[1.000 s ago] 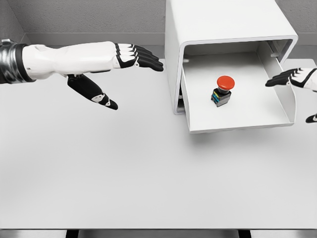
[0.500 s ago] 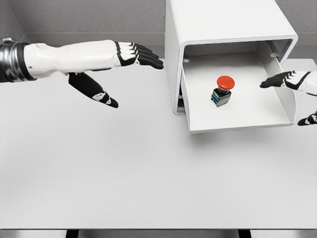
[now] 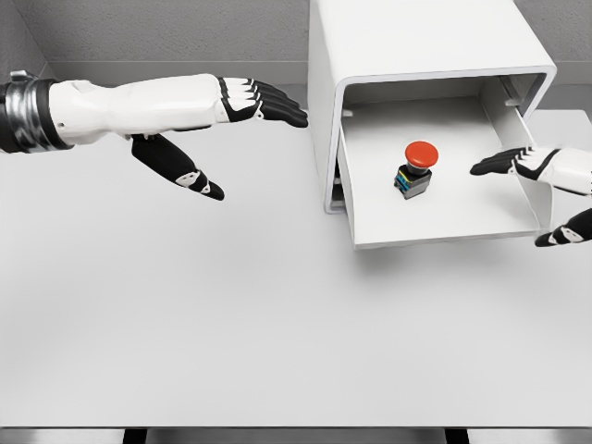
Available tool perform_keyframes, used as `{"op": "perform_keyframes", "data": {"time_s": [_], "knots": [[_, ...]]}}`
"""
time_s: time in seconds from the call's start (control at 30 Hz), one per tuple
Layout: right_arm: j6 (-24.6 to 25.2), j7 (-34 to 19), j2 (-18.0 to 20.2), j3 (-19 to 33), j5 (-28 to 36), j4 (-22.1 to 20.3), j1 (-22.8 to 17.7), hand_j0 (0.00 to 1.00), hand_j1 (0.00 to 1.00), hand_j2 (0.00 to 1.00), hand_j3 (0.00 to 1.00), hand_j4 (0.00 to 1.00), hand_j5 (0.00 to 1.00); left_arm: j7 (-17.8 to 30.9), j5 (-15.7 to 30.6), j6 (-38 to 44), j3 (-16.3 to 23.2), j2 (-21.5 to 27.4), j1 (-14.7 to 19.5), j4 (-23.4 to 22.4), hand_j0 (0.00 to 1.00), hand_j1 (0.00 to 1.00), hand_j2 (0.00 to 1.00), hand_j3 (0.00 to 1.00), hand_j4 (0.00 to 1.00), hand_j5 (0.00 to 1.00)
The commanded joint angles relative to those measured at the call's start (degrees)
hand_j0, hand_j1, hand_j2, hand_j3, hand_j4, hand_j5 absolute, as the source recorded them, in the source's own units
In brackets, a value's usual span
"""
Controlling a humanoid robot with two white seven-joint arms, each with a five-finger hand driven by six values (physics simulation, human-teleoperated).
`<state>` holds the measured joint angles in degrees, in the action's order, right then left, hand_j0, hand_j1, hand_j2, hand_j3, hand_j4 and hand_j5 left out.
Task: Slide open multi-storey tabletop storage cabinets and put open load switch and slide close multi-storey tabletop storage cabinets
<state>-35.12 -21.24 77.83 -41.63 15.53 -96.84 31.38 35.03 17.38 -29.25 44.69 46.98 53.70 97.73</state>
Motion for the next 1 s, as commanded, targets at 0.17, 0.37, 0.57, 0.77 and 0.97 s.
{"op": "perform_keyframes", "data": {"time_s": [0.17, 0.37, 0.57, 0.77, 0.97], "knots": [[0.12, 0.05, -1.63, -0.03, 0.46, -0.1, -0.8, 1.0, 1.0, 1.0, 1.0, 1.0, 1.0, -0.03, 0.37, 0.16, -0.04, 0.04, 0.0, 0.0, 1.0, 1.0, 1.0, 1.0, 1.0, 1.0], [0.12, -0.65, -3.21, -0.03, 0.38, 0.07, -1.15, 1.0, 1.0, 1.0, 1.0, 1.0, 1.0, -0.03, 0.46, 0.07, -0.04, -0.13, -0.09, 0.09, 1.0, 1.0, 1.0, 1.0, 1.0, 1.0], [0.12, -2.23, -3.74, 0.14, -1.11, 0.51, -1.06, 1.0, 1.0, 1.0, 1.0, 1.0, 1.0, -0.03, 0.46, 0.07, -0.04, -0.05, -0.09, 0.09, 1.0, 1.0, 1.0, 1.0, 1.0, 1.0], [0.12, -2.23, -4.53, 0.41, -1.91, 2.62, -0.27, 1.0, 1.0, 1.0, 1.0, 1.0, 1.0, -0.03, 0.46, 0.07, -0.04, -0.05, -0.18, 0.18, 1.0, 1.0, 1.0, 1.0, 1.0, 1.0], [0.12, -3.02, -6.82, 1.55, -3.84, 4.47, -0.01, 1.0, 1.0, 1.0, 1.0, 1.0, 1.0, -0.03, 0.46, 0.07, -0.04, 0.04, -0.26, 0.27, 1.0, 1.0, 1.0, 1.0, 1.0, 1.0]]}}
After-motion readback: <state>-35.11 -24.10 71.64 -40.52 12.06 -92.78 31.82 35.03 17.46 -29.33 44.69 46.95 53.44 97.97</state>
